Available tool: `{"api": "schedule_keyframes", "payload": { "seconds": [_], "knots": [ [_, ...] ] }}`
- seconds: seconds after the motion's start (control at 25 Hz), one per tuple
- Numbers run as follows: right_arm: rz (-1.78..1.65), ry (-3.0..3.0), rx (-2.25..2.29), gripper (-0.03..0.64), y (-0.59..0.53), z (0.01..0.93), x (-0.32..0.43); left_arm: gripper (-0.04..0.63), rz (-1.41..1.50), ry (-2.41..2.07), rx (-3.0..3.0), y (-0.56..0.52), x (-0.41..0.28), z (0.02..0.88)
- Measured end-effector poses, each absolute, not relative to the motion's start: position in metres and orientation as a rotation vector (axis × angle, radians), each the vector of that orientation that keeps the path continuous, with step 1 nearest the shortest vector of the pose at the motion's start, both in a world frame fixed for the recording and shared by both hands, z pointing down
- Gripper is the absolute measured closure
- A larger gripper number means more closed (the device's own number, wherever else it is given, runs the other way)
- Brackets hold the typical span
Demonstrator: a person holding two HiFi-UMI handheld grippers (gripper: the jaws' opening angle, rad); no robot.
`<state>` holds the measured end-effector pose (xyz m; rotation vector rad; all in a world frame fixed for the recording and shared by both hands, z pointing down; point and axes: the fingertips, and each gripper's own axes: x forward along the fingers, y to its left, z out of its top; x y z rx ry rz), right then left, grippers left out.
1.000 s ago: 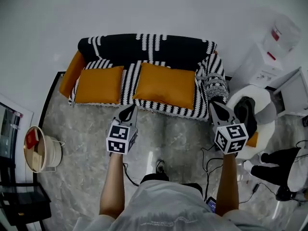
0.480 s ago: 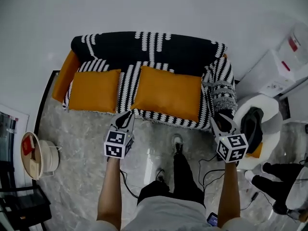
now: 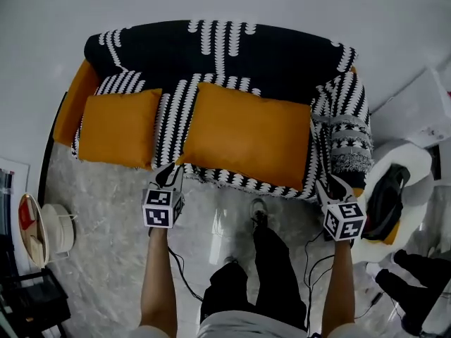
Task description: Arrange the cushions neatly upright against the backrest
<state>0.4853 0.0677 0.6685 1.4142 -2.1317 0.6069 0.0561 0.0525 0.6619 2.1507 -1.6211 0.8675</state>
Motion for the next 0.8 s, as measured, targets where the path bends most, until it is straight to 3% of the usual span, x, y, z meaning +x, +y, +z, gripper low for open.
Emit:
{"api": "schedule_keyframes", "payload": {
  "seconds": [0.36, 0.64, 0.8],
  "knots": [
    [0.678, -2.063, 1.373, 0.477, 0.046, 0.807, 0.495, 0.491, 0.992, -1.653, 2.049, 0.026, 0.019, 0.783],
    [0.767, -2.001, 1.223, 0.453, 0.060, 0.895, 0.489, 0.432, 1.071, -1.691, 2.004, 0.010, -0.015, 0.839],
    [0.799, -1.988, 1.182, 0.453, 0.063, 0.919, 0.492, 0.449, 1.060, -1.673, 2.032, 0.000, -0.005, 0.849]
  ]
}}
